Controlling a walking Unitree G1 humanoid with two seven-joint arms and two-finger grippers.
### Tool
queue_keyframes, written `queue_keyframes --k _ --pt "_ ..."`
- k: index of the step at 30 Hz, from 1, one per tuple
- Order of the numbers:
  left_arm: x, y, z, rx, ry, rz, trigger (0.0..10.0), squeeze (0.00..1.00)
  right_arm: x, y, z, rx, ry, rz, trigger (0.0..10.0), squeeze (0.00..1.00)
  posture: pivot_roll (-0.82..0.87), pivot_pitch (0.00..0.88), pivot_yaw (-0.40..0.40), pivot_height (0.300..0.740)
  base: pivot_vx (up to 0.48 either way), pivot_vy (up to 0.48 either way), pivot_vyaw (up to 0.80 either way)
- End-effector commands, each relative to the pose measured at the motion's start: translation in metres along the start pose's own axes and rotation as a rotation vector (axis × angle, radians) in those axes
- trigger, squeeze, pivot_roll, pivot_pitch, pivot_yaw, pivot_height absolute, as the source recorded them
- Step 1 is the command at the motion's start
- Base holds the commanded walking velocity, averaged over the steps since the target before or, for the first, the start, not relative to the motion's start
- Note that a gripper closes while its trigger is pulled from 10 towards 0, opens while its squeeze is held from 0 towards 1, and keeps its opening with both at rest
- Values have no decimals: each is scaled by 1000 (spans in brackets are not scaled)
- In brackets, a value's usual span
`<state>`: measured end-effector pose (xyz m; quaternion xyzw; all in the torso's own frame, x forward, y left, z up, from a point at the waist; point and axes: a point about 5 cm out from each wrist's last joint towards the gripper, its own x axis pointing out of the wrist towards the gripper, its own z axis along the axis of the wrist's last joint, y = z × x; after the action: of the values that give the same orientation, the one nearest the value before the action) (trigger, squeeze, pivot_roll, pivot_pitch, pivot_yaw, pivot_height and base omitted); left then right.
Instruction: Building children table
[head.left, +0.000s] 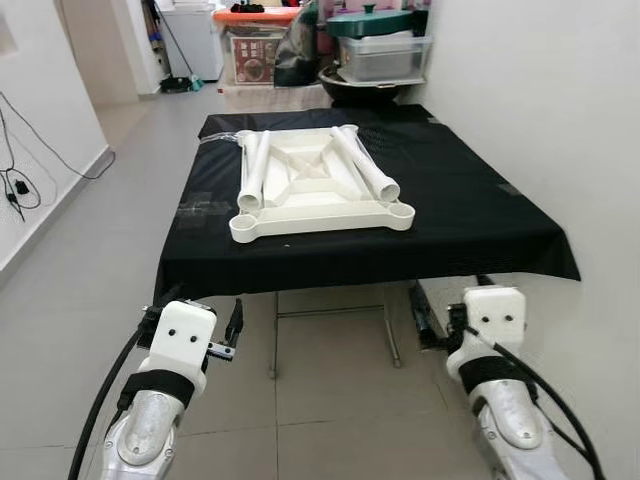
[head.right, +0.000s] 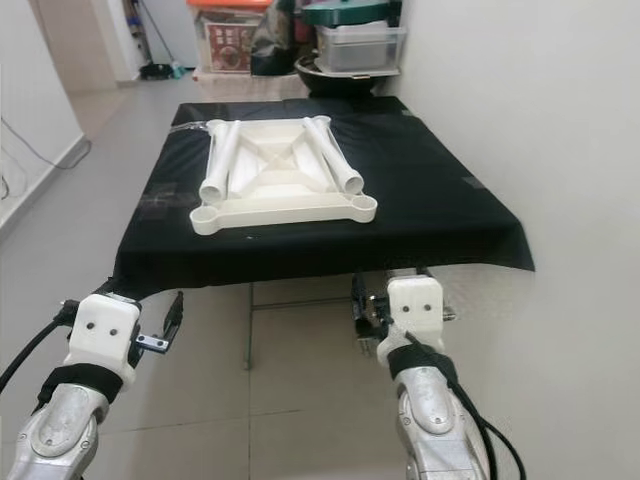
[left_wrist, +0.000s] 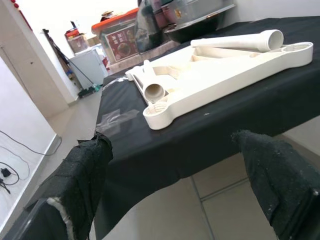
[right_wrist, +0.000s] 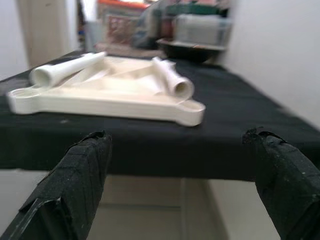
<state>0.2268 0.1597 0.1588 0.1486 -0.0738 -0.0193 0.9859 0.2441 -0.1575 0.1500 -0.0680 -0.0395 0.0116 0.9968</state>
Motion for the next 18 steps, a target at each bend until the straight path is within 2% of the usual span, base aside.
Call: queue_keyframes --k 1,4,11,13,15,18 --pt "2 -3 -4 24 9 -17 10000 0 3 1 2 -21 -18 9 10000 0 -24 0 -16 740 0 0 0" --pt "4 -3 -5 26 6 -27 10000 0 4 1 4 -48 -31 6 10000 0 -29 0 -11 740 0 0 0" --pt "14 1 -5 -1 -19 -36 10000 0 7 -2 4 -34 -17 12 10000 0 -40 0 3 740 0 0 0" --pt "16 -1 -5 -1 -21 -38 10000 0 8 -2 4 -29 -20 9 10000 0 -47 0 3 740 0 0 0" --pt "17 -9 -2 -37 -39 -49 10000 0 15 -5 8 -34 -39 -9 10000 0 -52 0 3 740 0 0 0" --pt "18 -11 0 -54 -50 -61 10000 0 17 -7 10 -37 -45 -14 10000 0 -51 0 0 740 0 0 0"
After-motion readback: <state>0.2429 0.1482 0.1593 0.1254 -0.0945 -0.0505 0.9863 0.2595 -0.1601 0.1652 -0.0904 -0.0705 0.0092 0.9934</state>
